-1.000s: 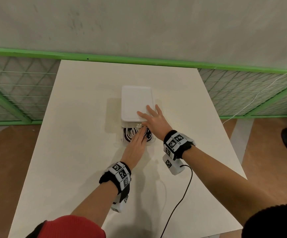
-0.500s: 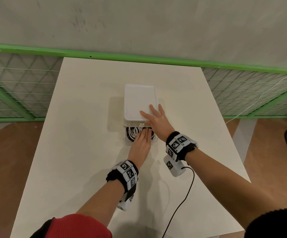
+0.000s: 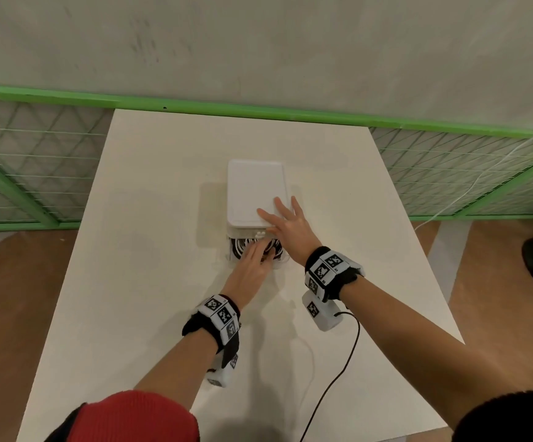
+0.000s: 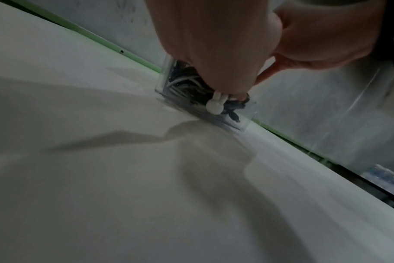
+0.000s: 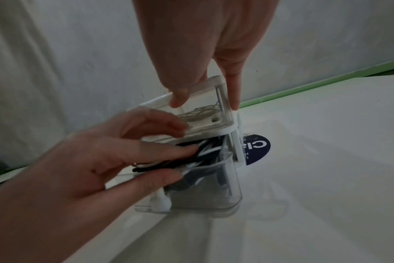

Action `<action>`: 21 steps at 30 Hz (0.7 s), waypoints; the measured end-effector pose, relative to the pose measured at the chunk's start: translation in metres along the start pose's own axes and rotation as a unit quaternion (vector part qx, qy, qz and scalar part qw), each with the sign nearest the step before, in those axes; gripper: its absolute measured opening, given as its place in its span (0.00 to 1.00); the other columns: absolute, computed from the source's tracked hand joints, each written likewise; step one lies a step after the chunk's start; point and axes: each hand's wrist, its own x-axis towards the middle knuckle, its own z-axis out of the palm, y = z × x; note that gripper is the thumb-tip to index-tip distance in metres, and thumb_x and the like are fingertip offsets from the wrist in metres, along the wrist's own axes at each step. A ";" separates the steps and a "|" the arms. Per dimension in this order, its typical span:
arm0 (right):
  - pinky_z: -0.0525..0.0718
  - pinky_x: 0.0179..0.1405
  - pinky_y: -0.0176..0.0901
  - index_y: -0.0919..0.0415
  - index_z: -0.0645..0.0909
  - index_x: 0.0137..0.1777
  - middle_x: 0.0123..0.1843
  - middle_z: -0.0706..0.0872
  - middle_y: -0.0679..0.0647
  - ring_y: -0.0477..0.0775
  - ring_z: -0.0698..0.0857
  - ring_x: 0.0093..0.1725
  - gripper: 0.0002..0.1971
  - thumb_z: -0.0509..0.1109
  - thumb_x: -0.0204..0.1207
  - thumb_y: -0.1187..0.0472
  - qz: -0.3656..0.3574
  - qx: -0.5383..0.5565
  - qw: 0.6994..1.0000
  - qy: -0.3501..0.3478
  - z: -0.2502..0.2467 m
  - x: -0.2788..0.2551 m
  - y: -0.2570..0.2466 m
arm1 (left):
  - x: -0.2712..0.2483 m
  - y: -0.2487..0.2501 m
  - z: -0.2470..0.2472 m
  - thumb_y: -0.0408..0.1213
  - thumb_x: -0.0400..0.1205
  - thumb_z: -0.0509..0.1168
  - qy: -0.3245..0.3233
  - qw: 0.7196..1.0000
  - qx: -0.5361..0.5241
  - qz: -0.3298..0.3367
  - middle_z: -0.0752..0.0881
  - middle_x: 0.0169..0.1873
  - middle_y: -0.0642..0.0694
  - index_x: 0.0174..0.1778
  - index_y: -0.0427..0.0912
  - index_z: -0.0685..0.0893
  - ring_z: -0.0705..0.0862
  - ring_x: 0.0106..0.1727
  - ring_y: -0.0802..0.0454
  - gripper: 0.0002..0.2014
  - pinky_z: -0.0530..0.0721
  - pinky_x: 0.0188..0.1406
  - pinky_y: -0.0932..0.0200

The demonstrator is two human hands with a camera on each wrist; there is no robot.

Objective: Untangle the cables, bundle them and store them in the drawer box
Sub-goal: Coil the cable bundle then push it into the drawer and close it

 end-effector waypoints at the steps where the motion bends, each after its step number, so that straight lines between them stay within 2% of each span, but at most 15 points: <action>1: 0.57 0.78 0.69 0.51 0.57 0.81 0.78 0.67 0.66 0.75 0.59 0.79 0.32 0.61 0.80 0.70 0.009 0.010 1.000 0.006 0.001 0.000 0.000 | -0.003 0.001 -0.002 0.26 0.69 0.66 0.015 1.000 0.008 -0.009 0.84 0.54 0.35 0.55 0.32 0.86 0.73 0.61 0.41 0.17 0.83 0.60 0.44; 3: 0.62 0.77 0.68 0.50 0.60 0.80 0.77 0.66 0.69 0.76 0.59 0.78 0.33 0.62 0.78 0.73 0.022 0.033 0.999 0.027 0.000 -0.003 -0.003 | -0.012 0.001 -0.005 0.26 0.72 0.61 0.020 0.999 0.024 -0.001 0.85 0.49 0.37 0.56 0.33 0.84 0.73 0.56 0.43 0.17 0.83 0.60 0.45; 5: 0.63 0.76 0.68 0.52 0.65 0.78 0.77 0.66 0.71 0.79 0.60 0.77 0.32 0.64 0.77 0.75 0.030 0.055 0.997 0.043 -0.003 -0.007 -0.005 | -0.016 -0.001 -0.008 0.24 0.74 0.58 0.026 1.000 0.011 0.007 0.86 0.44 0.40 0.55 0.32 0.84 0.74 0.52 0.45 0.16 0.84 0.54 0.52; 7: 0.61 0.76 0.66 0.53 0.67 0.77 0.77 0.66 0.71 0.81 0.59 0.76 0.31 0.64 0.76 0.76 0.027 0.055 0.997 0.038 -0.006 -0.006 -0.007 | -0.013 -0.006 -0.011 0.22 0.70 0.65 0.038 0.999 -0.024 0.001 0.86 0.40 0.44 0.51 0.34 0.86 0.75 0.47 0.50 0.15 0.84 0.42 0.60; 9: 0.65 0.76 0.67 0.52 0.66 0.77 0.76 0.67 0.71 0.79 0.62 0.76 0.33 0.65 0.75 0.76 0.021 0.042 0.998 0.038 -0.006 -0.004 -0.006 | -0.008 -0.014 -0.012 0.25 0.69 0.65 0.052 0.998 -0.046 0.012 0.87 0.37 0.47 0.48 0.36 0.89 0.74 0.45 0.54 0.13 0.83 0.34 0.64; 10: 0.67 0.75 0.67 0.50 0.64 0.78 0.77 0.66 0.70 0.78 0.61 0.76 0.34 0.65 0.75 0.75 0.020 0.037 0.999 0.032 -0.006 -0.004 -0.006 | -0.007 -0.017 -0.014 0.25 0.70 0.64 0.052 0.997 -0.051 0.019 0.88 0.37 0.48 0.47 0.37 0.89 0.74 0.45 0.55 0.14 0.83 0.32 0.65; 12: 0.65 0.76 0.65 0.50 0.63 0.79 0.78 0.64 0.69 0.79 0.58 0.77 0.33 0.63 0.77 0.75 0.027 0.039 0.999 0.023 -0.008 -0.007 -0.007 | -0.009 -0.022 -0.014 0.24 0.67 0.66 0.050 0.996 -0.069 0.020 0.88 0.38 0.48 0.47 0.37 0.90 0.74 0.45 0.55 0.15 0.83 0.30 0.65; 14: 0.62 0.75 0.66 0.55 0.68 0.76 0.75 0.68 0.72 0.81 0.62 0.75 0.31 0.65 0.75 0.76 0.015 0.047 0.998 0.045 -0.013 -0.010 -0.011 | -0.009 -0.022 -0.017 0.23 0.63 0.72 0.037 0.994 -0.107 -0.003 0.89 0.39 0.47 0.47 0.38 0.90 0.79 0.45 0.54 0.17 0.84 0.29 0.64; 16: 0.67 0.71 0.70 0.60 0.75 0.71 0.67 0.76 0.77 0.79 0.73 0.69 0.31 0.74 0.67 0.77 -0.020 0.029 0.996 0.083 -0.018 -0.011 -0.014 | -0.006 -0.019 -0.022 0.24 0.65 0.75 0.042 0.982 -0.175 -0.054 0.89 0.43 0.45 0.48 0.36 0.89 0.85 0.44 0.51 0.15 0.87 0.32 0.59; 17: 0.66 0.71 0.70 0.61 0.75 0.71 0.66 0.77 0.78 0.76 0.75 0.69 0.31 0.75 0.66 0.76 -0.034 0.024 0.994 0.104 -0.016 -0.011 -0.010 | -0.005 -0.018 -0.027 0.27 0.69 0.75 0.061 0.966 -0.226 -0.108 0.88 0.45 0.44 0.50 0.35 0.88 0.85 0.45 0.51 0.14 0.88 0.38 0.56; 18: 0.62 0.74 0.68 0.60 0.72 0.73 0.70 0.73 0.76 0.75 0.70 0.73 0.31 0.74 0.70 0.73 -0.029 0.062 0.994 0.088 -0.016 -0.013 -0.006 | -0.006 -0.019 -0.034 0.30 0.71 0.74 0.074 0.939 -0.282 -0.180 0.85 0.48 0.44 0.53 0.35 0.85 0.84 0.46 0.52 0.15 0.85 0.45 0.57; 19: 0.57 0.78 0.63 0.56 0.66 0.77 0.78 0.65 0.71 0.72 0.61 0.79 0.32 0.71 0.74 0.67 -0.013 0.118 0.990 0.070 -0.017 -0.019 -0.002 | -0.007 -0.020 -0.041 0.33 0.70 0.76 0.091 0.905 -0.329 -0.255 0.82 0.50 0.45 0.56 0.34 0.82 0.81 0.49 0.53 0.20 0.81 0.51 0.62; 20: 0.53 0.80 0.56 0.52 0.58 0.80 0.82 0.55 0.65 0.65 0.53 0.82 0.37 0.72 0.75 0.61 0.009 0.188 0.981 0.043 -0.017 -0.026 0.006 | -0.009 -0.024 -0.047 0.35 0.67 0.79 0.111 0.873 -0.357 -0.315 0.77 0.53 0.47 0.61 0.35 0.77 0.78 0.53 0.55 0.28 0.76 0.56 0.67; 21: 0.52 0.81 0.50 0.50 0.50 0.81 0.84 0.48 0.58 0.58 0.48 0.83 0.45 0.76 0.71 0.57 0.028 0.251 0.967 0.034 -0.018 -0.035 0.012 | -0.011 -0.031 -0.050 0.37 0.64 0.82 0.110 0.847 -0.377 -0.358 0.73 0.59 0.48 0.67 0.35 0.70 0.74 0.58 0.56 0.39 0.72 0.60 0.69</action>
